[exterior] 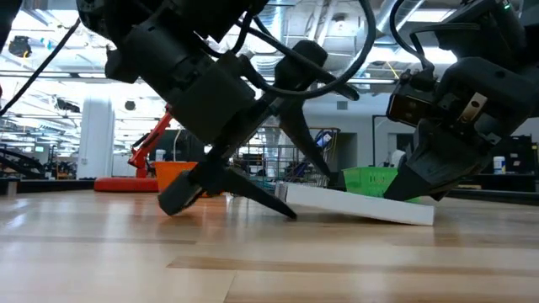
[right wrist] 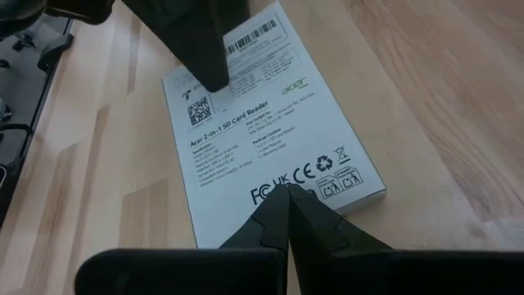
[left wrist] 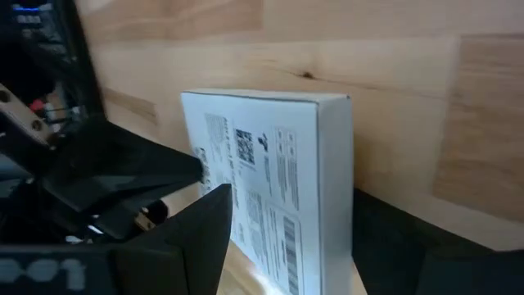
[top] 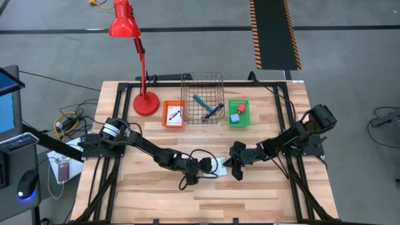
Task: Pick and place items into bin
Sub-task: Put the card reader box into the orange basket, then return to Home Position
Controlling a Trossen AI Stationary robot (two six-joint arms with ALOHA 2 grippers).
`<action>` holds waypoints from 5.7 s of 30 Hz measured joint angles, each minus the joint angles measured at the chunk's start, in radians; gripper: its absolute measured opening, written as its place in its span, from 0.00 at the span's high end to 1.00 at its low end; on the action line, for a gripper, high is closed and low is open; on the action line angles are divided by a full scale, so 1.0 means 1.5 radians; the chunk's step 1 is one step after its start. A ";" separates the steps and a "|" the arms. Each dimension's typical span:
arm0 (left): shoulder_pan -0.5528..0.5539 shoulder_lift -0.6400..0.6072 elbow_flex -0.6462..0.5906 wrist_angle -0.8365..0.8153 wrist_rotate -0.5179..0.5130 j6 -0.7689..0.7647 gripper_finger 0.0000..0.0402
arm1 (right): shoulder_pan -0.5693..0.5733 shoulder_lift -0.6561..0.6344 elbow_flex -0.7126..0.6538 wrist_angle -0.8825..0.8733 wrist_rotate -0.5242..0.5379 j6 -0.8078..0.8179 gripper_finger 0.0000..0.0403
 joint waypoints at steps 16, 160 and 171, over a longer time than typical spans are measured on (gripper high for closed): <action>-0.004 0.014 0.010 0.055 -0.010 -0.059 0.61 | 0.000 0.000 -0.001 0.001 -0.002 -0.024 1.00; 0.143 -0.344 0.148 -0.797 -0.685 -0.804 0.56 | -0.046 -0.538 -0.006 -0.375 0.033 -0.202 1.00; 0.018 -0.352 0.168 -0.794 -0.438 -1.025 0.56 | -0.046 -0.538 -0.006 -0.370 0.033 -0.200 1.00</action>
